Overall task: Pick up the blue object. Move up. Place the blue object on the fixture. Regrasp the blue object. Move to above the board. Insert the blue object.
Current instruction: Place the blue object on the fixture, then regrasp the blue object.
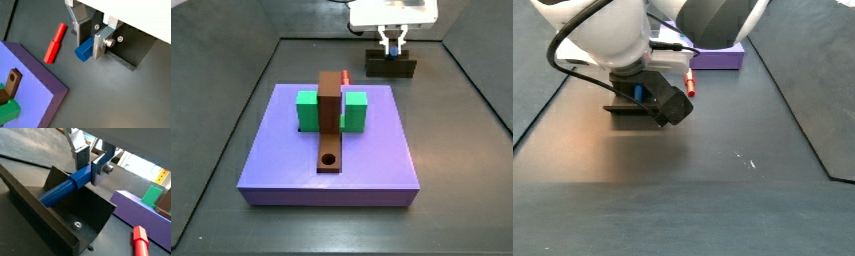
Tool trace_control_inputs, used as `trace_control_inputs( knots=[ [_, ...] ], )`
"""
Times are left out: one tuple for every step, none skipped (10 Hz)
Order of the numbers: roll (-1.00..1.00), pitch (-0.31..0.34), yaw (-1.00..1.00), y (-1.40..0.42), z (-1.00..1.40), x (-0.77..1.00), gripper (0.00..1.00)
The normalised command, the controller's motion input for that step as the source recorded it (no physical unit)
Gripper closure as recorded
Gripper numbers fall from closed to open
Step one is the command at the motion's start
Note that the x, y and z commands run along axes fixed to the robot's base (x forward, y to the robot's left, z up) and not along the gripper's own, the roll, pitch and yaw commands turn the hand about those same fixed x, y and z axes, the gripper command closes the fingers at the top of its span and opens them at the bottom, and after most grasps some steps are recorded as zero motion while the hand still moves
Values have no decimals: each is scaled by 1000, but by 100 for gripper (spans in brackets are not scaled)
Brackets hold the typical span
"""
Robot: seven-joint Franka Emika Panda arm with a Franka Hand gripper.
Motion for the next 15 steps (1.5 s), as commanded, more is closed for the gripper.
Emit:
trace_control_inputs(
  knots=[
    [-346, 0, -174, 29, 0, 0, 100],
    [-251, 0, -123, 91, -60, 9, 100],
    [-223, 0, -49, 140, -69, 31, 100],
    [-149, 0, -9, 43, -83, 34, 100],
    [-66, 0, 0, 3, -120, 49, 100],
    [0, 0, 0, 9, -131, 49, 100],
    [0, 0, 0, 0, 0, 0, 100],
    [0, 0, 0, 0, 0, 0, 0],
    [0, -400, -309, -106, 577, 234, 0],
    [-60, -454, -437, 0, 611, 411, 0],
    [0, -563, -463, 0, 566, 323, 0],
    [237, -571, -443, -9, 403, 351, 0],
    [763, -351, -317, 0, 66, 146, 0],
    [1000, 23, 0, 0, 0, 49, 0],
    [1000, 274, 0, 0, 83, -46, 0]
  ],
)
